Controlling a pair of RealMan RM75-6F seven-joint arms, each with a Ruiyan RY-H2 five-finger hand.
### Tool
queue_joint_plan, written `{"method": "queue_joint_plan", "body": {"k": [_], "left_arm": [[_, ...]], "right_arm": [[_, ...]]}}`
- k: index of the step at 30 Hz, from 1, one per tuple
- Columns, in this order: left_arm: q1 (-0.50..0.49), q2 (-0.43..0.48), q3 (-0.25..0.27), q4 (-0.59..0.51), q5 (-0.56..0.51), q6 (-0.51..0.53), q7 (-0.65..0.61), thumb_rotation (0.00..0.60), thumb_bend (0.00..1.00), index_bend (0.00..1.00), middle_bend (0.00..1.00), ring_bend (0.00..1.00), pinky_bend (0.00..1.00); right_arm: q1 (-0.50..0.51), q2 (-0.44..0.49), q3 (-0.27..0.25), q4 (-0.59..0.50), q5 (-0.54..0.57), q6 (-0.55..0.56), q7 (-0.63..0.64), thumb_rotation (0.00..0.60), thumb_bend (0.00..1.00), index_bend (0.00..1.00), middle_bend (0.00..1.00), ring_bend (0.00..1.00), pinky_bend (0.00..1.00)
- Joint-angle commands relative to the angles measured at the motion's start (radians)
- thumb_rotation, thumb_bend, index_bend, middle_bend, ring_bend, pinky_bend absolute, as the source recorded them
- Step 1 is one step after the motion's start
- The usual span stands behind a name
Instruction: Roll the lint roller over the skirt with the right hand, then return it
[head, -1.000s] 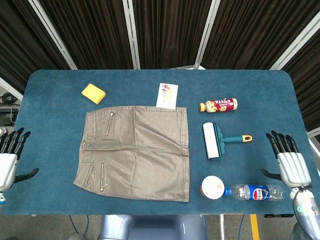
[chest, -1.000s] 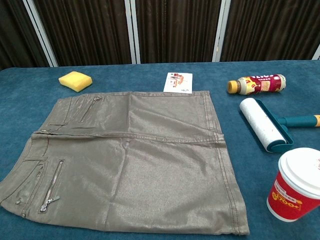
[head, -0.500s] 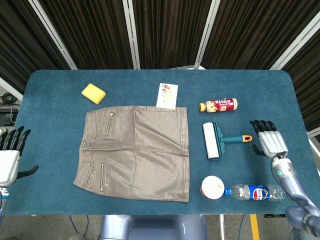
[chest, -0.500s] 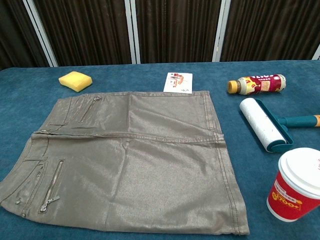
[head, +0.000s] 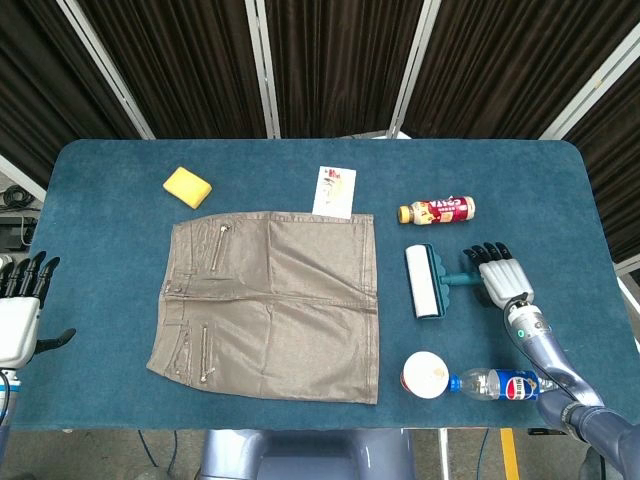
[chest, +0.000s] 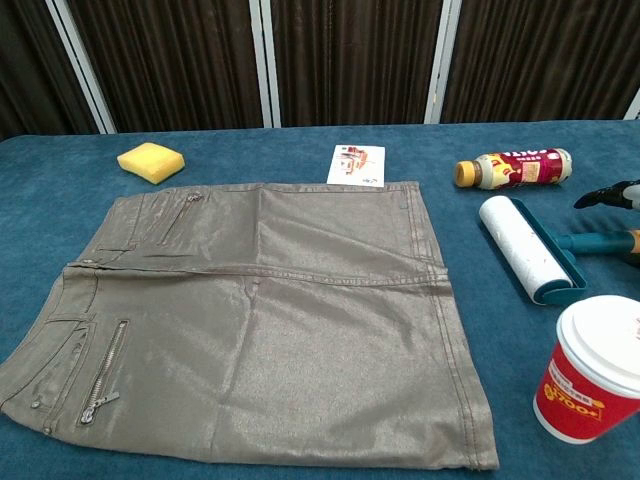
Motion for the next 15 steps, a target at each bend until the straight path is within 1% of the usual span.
{"method": "queue_joint_plan", "body": {"k": [1,6,9,12,14,15], "left_arm": [[0.000,0.002,-0.001,0.000,0.001,0.002,-0.003,0.600,0.00,0.00,0.00,0.00,0.00],[0.001,0.003,-0.001,-0.001,0.002,0.004,-0.006,0.600,0.00,0.00,0.00,0.00,0.00],[0.000,0.003,0.000,-0.001,-0.001,0.004,-0.004,0.600,0.00,0.00,0.00,0.00,0.00],[0.000,0.002,0.000,0.000,-0.003,0.002,-0.004,0.600,0.00,0.00,0.00,0.00,0.00],[-0.001,0.002,0.000,0.001,-0.005,0.002,-0.003,0.600,0.00,0.00,0.00,0.00,0.00],[-0.001,0.001,0.000,0.002,-0.006,0.001,-0.003,0.600,0.00,0.00,0.00,0.00,0.00]], "right_arm": [[0.013,-0.023,-0.009,0.028,-0.013,-0.010,0.007,0.600,0.37,0.12,0.09,0.00,0.00],[0.024,-0.043,-0.015,0.059,-0.021,-0.018,0.010,0.600,0.39,0.14,0.13,0.00,0.00],[0.031,-0.066,-0.014,0.090,-0.026,-0.014,0.019,0.600,0.42,0.19,0.20,0.03,0.01],[0.033,-0.082,-0.016,0.117,-0.033,-0.003,0.028,0.600,0.50,0.28,0.30,0.13,0.13],[0.033,-0.090,-0.019,0.133,-0.041,0.010,0.041,0.600,0.57,0.37,0.38,0.22,0.25],[0.032,-0.093,-0.020,0.138,-0.045,0.019,0.049,0.600,0.61,0.40,0.41,0.25,0.28]]}}
